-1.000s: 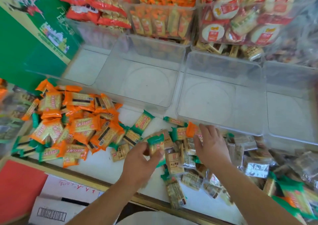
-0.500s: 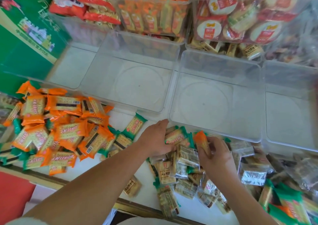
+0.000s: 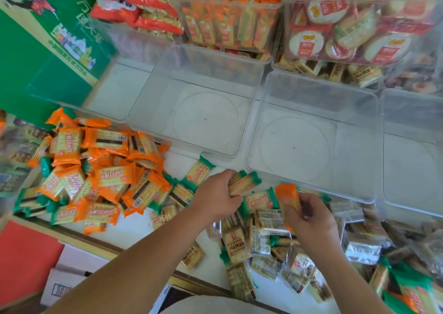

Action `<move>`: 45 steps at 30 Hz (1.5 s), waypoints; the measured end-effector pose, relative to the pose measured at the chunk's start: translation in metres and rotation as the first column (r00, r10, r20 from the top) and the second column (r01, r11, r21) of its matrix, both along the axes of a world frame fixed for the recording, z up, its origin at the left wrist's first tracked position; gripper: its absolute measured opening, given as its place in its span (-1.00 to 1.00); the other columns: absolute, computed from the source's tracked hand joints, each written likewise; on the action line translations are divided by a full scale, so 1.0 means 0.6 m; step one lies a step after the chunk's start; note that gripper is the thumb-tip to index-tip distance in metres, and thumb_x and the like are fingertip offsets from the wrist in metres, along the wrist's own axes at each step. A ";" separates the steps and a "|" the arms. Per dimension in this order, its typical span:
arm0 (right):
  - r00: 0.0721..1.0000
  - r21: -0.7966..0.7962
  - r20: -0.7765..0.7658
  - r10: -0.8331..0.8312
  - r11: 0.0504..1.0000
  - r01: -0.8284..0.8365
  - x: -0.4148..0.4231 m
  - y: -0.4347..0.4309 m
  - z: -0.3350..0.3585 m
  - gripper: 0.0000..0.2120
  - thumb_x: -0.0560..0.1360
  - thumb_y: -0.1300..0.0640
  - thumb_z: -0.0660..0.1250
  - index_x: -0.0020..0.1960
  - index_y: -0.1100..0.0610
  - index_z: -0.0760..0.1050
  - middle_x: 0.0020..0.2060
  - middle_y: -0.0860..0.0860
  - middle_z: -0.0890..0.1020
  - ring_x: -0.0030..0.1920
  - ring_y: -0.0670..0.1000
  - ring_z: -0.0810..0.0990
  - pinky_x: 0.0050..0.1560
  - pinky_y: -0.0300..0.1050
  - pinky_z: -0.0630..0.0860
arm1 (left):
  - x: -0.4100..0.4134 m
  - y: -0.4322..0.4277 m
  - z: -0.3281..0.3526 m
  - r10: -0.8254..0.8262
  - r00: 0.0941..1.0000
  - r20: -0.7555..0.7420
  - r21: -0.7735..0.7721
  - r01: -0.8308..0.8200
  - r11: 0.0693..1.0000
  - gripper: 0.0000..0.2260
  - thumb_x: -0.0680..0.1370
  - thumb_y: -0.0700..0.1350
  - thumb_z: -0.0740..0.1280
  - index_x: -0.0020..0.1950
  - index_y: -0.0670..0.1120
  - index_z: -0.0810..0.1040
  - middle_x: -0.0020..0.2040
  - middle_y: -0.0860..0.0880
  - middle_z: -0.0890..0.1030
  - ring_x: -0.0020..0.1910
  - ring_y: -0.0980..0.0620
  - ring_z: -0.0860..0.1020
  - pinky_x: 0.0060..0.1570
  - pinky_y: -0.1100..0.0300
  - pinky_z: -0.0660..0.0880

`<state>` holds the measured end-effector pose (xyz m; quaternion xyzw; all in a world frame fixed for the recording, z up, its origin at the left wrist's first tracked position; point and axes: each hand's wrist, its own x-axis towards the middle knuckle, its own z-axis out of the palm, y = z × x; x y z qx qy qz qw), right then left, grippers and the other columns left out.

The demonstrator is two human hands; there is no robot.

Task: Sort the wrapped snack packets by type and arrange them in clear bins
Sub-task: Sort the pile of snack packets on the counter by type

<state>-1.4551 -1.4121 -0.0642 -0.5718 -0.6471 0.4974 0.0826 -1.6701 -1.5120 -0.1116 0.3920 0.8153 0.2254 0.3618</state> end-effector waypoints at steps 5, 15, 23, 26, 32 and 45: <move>0.939 0.032 0.050 0.340 0.939 -0.342 -0.053 0.000 -0.025 -0.85 0.56 -0.10 0.40 0.08 -0.08 0.55 0.01 -0.15 0.62 0.00 -0.04 0.61 -0.02 -0.09 0.54 | -0.003 -0.084 0.032 0.305 0.941 0.148 0.063 -0.316 0.947 -0.60 0.39 0.14 0.54 0.16 0.09 0.55 -0.10 0.09 0.63 -0.16 0.10 0.62 -0.18 0.11 0.60; 0.547 -0.142 0.452 0.704 0.662 -0.736 -0.145 0.024 -0.056 -0.69 0.61 -0.24 0.25 0.23 -0.09 0.41 0.04 -0.09 0.48 -0.07 0.03 0.56 -0.01 -0.06 0.46 | 0.018 -0.240 0.061 0.494 0.816 0.301 0.038 -0.528 0.848 -0.65 0.49 0.14 0.53 0.22 0.14 0.54 -0.02 0.11 0.68 -0.12 0.20 0.65 -0.20 0.16 0.63; 0.790 0.128 0.323 0.521 0.803 -0.582 -0.155 -0.051 0.004 -0.70 0.52 -0.10 0.44 0.21 -0.08 0.51 0.03 -0.07 0.51 -0.11 -0.08 0.56 -0.15 -0.09 0.52 | 0.016 -0.245 0.088 0.544 0.678 0.494 0.016 -0.632 0.775 -0.73 0.66 0.05 0.33 0.34 0.04 0.51 0.04 0.06 0.65 -0.09 0.10 0.67 -0.20 0.23 0.63; 0.927 0.218 0.089 0.364 0.901 -0.374 -0.171 -0.104 0.045 -0.66 0.55 -0.19 0.38 0.26 -0.11 0.47 0.03 -0.10 0.56 -0.11 -0.17 0.57 -0.25 -0.20 0.45 | 0.010 -0.243 0.113 0.559 0.519 0.647 -0.010 -0.727 0.687 -0.81 0.70 -0.02 0.26 0.31 0.12 0.51 0.06 0.10 0.63 -0.18 0.21 0.69 -0.16 0.23 0.63; 0.960 -0.127 -0.244 0.135 0.977 -0.169 -0.242 -0.231 0.075 -0.93 0.67 -0.05 0.24 0.11 -0.19 0.49 -0.06 -0.11 0.69 -0.17 -0.17 0.68 -0.27 -0.27 0.59 | 0.013 -0.248 0.162 0.444 0.429 0.787 0.092 -0.793 0.602 -0.77 0.72 -0.08 0.20 0.23 0.25 0.50 0.18 0.10 0.65 -0.01 0.30 0.66 -0.16 0.42 0.54; 0.881 -0.405 -0.377 0.286 0.805 -0.434 -0.343 -0.334 -0.035 -0.71 0.65 -0.35 0.04 0.27 -0.42 0.44 0.24 -0.26 0.60 0.19 -0.29 0.58 0.21 -0.06 0.52 | -0.102 -0.347 0.200 0.554 0.454 0.698 0.058 -0.807 0.588 -0.63 0.76 0.09 0.04 0.56 0.23 0.36 0.69 0.00 0.06 0.67 -0.04 -0.01 0.60 -0.01 0.07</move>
